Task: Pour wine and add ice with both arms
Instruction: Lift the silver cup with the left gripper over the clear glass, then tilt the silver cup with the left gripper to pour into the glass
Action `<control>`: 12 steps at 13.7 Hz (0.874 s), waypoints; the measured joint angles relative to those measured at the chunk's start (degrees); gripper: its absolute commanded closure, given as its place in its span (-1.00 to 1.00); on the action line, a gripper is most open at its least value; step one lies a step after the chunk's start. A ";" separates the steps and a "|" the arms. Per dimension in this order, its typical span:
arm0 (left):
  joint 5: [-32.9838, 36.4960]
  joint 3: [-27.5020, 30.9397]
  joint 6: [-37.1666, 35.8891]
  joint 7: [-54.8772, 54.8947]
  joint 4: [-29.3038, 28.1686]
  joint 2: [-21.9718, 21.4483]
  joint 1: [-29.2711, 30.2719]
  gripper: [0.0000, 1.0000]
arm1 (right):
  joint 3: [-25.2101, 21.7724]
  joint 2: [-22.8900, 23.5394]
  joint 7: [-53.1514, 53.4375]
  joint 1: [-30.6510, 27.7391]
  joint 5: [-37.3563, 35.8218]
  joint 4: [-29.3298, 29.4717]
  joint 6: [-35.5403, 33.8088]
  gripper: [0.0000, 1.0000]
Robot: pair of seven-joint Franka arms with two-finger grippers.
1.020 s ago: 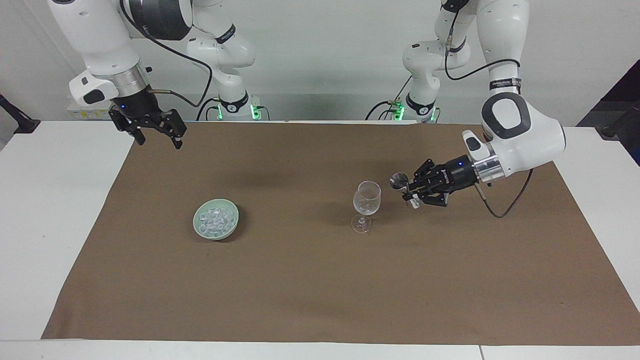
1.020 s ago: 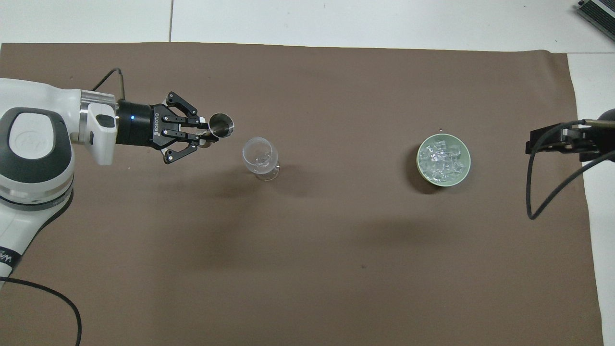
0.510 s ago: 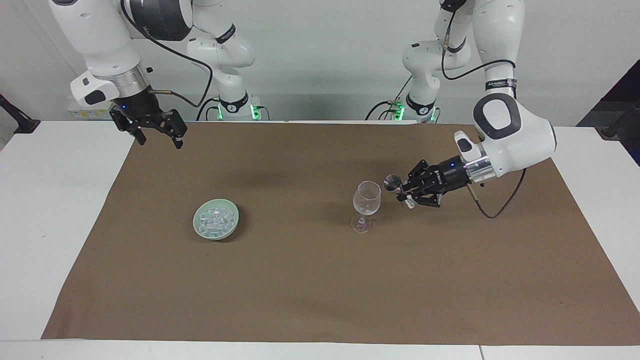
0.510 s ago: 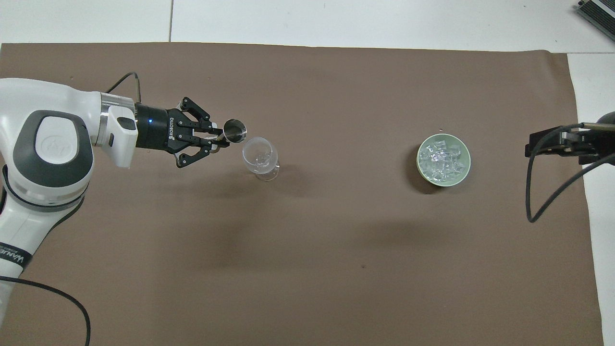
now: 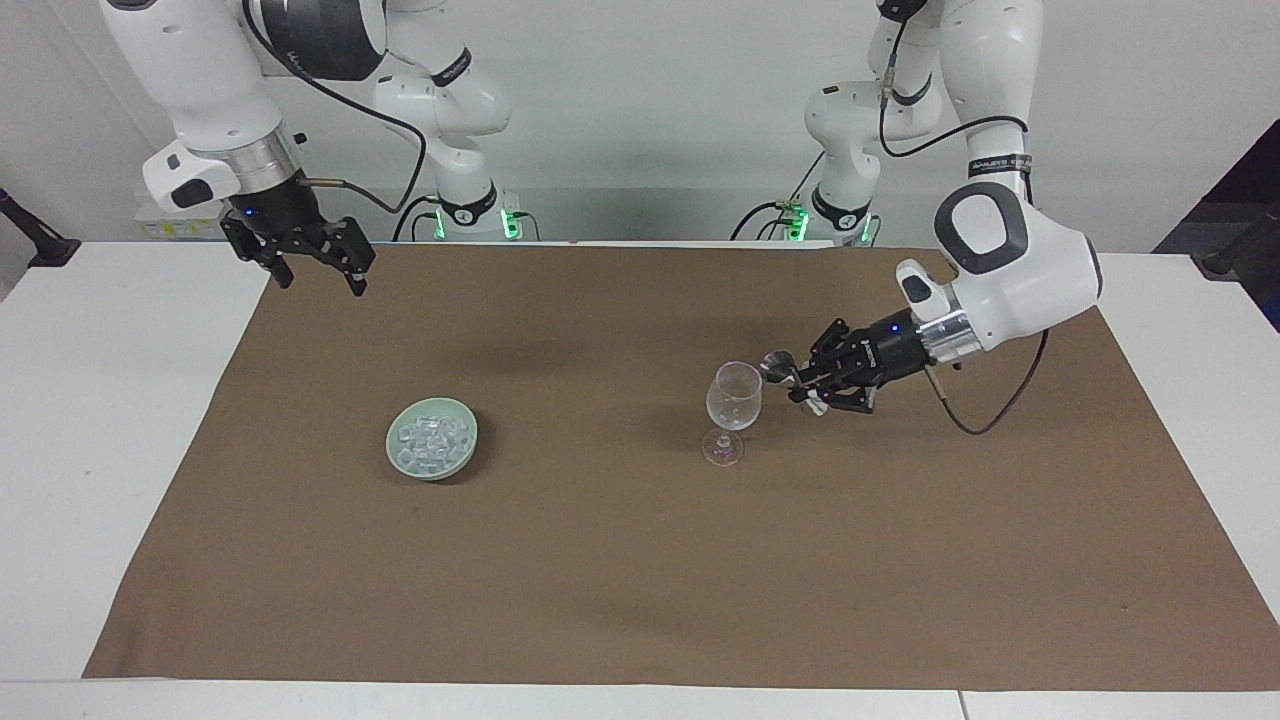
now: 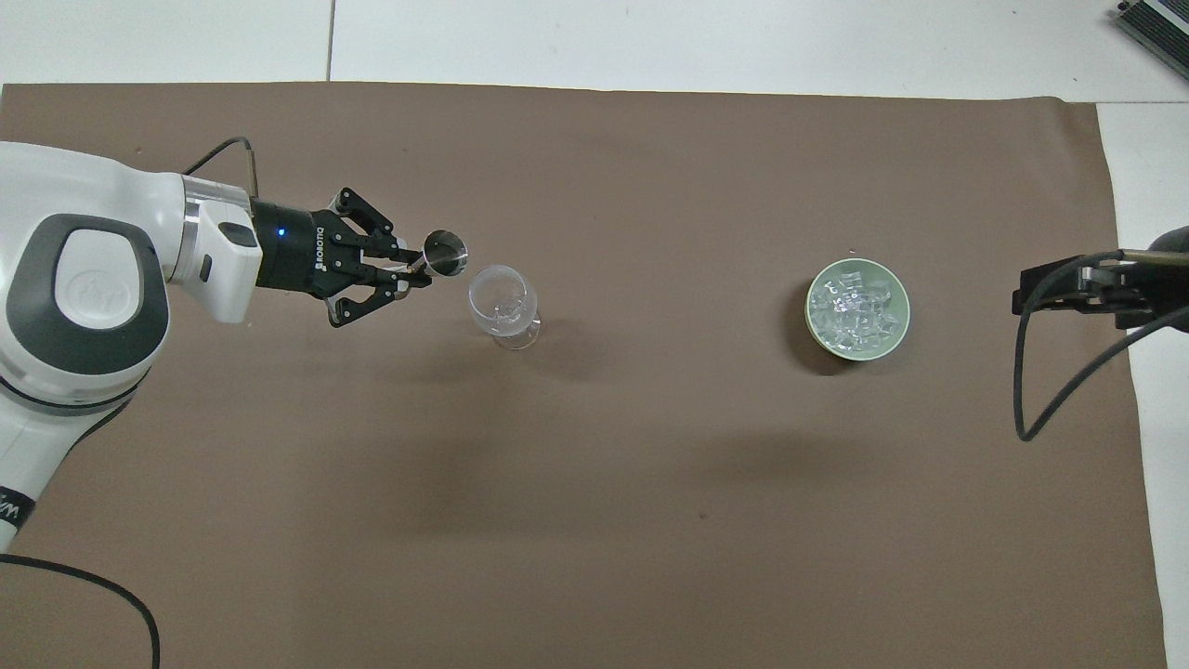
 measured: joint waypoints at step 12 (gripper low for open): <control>10.87 -0.15 0.49 -10.00 1.66 -0.91 -3.50 1.00 | 0.00 -0.53 0.00 0.00 0.00 -0.64 0.11 -1.00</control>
